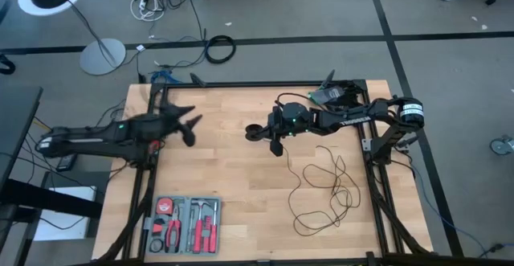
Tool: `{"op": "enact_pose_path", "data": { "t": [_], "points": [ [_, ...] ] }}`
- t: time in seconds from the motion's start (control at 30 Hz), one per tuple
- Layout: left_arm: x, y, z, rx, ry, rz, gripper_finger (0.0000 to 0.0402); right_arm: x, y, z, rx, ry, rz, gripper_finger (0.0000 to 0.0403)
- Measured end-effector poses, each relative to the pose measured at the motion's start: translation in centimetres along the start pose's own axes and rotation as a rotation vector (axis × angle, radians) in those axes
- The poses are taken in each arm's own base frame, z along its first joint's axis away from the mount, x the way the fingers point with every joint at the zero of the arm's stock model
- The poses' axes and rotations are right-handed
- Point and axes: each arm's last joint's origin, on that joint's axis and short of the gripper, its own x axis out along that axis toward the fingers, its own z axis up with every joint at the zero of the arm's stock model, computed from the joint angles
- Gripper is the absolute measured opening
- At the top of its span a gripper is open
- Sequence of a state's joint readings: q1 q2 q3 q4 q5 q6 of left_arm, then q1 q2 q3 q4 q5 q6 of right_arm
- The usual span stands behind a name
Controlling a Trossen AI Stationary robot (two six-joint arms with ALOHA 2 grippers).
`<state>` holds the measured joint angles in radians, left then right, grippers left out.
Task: Coil cords
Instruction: Coil the black wire on the spool
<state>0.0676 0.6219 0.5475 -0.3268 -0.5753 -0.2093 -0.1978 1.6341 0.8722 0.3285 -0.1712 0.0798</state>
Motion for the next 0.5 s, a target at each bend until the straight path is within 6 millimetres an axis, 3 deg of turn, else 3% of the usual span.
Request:
{"op": "enact_pose_path", "data": {
  "t": [0.13, 0.27, 0.37, 0.5],
  "points": [
    [3.6, -2.1, -1.0, 0.077, 0.096, -0.021, 0.0208, -0.1, -0.3, 0.2, 0.007, -0.017, 0.002, 0.0004],
    [6.5, -3.6, -2.4, 0.052, -0.042, -0.107, 0.0207, -0.1, -0.4, 0.3, 0.006, -0.030, 0.032, 0.0004],
    [8.1, -3.6, -3.5, -0.030, -0.113, -0.217, 0.0207, -0.2, -0.5, 0.3, 0.009, -0.025, 0.078, 0.0004],
    [9.8, -2.9, -5.1, -0.113, -0.070, -0.364, 0.0207, -0.2, -0.8, 0.2, 0.017, -0.013, 0.113, 0.0004]
  ]
}}
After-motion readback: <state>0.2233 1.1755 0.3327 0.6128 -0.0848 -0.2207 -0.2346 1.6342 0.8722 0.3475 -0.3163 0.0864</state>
